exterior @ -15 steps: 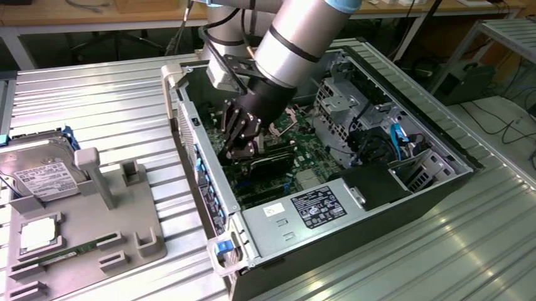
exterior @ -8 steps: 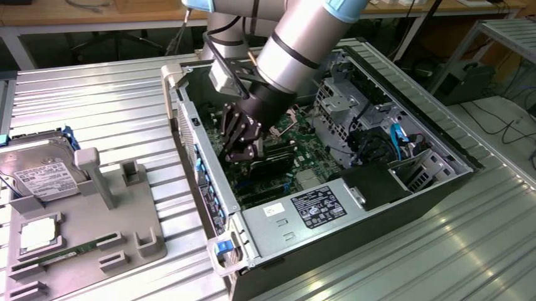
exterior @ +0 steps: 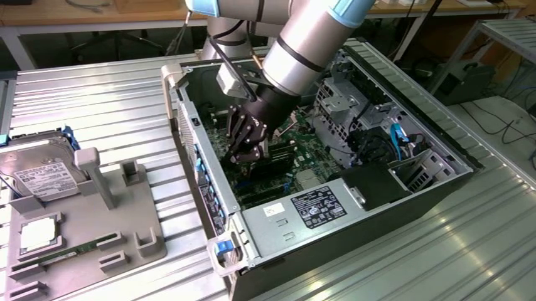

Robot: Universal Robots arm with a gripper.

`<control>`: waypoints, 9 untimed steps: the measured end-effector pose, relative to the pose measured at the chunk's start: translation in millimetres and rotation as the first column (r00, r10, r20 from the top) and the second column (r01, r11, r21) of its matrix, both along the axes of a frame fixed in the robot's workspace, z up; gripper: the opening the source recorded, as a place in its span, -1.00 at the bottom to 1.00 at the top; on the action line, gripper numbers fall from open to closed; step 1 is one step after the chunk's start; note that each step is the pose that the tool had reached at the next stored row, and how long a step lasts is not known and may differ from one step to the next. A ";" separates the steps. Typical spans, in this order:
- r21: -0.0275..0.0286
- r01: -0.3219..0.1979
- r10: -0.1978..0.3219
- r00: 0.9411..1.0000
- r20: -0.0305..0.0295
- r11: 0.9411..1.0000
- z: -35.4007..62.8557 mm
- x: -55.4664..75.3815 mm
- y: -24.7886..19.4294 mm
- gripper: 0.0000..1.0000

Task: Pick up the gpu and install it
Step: 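Press down on the gpu until it lock into place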

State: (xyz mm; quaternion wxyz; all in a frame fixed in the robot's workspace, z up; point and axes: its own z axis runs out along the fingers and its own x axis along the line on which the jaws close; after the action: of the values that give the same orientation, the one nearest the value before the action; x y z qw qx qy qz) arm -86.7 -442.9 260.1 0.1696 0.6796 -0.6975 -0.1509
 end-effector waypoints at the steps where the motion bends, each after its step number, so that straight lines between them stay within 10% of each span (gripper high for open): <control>1: -0.002 0.000 0.000 1.000 0.000 1.000 -0.1 0.0 1.8 -0.79; 9: -0.003 0.000 0.000 1.000 0.000 1.000 -3.0 4.5 3.1 -0.79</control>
State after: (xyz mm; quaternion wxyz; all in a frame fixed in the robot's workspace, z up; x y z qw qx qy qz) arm -82.2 -439.8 257.1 0.1706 0.6794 -0.6978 -0.1496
